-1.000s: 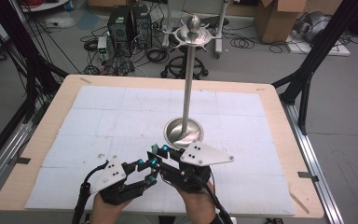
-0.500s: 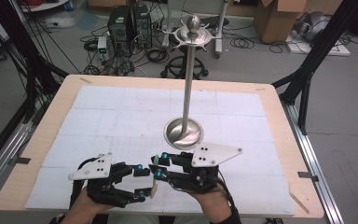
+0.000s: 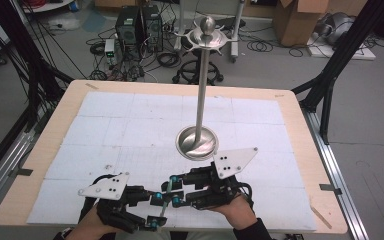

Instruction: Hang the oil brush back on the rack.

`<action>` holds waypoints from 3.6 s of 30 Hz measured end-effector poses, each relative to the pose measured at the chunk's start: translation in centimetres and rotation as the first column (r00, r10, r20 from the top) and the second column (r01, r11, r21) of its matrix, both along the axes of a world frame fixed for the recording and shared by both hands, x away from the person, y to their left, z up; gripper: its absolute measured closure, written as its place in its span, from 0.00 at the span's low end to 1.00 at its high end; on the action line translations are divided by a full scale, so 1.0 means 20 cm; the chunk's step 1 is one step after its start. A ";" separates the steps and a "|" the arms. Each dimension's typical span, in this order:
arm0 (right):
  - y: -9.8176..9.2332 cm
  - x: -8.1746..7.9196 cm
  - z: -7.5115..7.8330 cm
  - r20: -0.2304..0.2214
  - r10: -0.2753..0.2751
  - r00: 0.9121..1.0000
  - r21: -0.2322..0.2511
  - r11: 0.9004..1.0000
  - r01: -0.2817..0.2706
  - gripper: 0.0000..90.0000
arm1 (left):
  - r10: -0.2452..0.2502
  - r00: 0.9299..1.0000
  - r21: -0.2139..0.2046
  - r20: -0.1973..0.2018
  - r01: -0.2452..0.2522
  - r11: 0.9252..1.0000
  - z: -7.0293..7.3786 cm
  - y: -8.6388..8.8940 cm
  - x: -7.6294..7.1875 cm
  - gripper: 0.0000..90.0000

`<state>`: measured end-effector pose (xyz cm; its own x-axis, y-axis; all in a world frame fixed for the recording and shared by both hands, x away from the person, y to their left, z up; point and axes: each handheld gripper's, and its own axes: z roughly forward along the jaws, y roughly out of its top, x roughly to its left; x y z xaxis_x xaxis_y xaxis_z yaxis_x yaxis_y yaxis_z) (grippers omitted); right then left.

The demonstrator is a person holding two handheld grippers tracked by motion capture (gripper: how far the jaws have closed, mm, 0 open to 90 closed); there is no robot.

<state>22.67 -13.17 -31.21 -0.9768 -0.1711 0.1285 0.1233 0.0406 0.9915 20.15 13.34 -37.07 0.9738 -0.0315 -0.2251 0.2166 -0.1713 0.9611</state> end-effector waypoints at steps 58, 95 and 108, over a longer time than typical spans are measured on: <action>0.14 -0.13 -0.07 -0.049 -0.616 0.786 -0.118 0.785 0.608 0.77 | 0.507 0.855 0.044 0.107 -0.513 0.857 -0.05 0.00 -0.03 0.90; 0.00 0.02 0.06 0.000 -0.591 0.807 -0.088 0.804 0.589 0.91 | 0.500 0.866 -0.028 0.030 -0.499 0.866 -0.07 0.26 0.10 0.32; -0.04 0.28 0.27 -0.006 -0.586 0.810 -0.047 0.810 0.585 0.91 | 0.503 0.863 0.018 0.037 -0.504 0.864 -0.12 0.29 0.12 0.21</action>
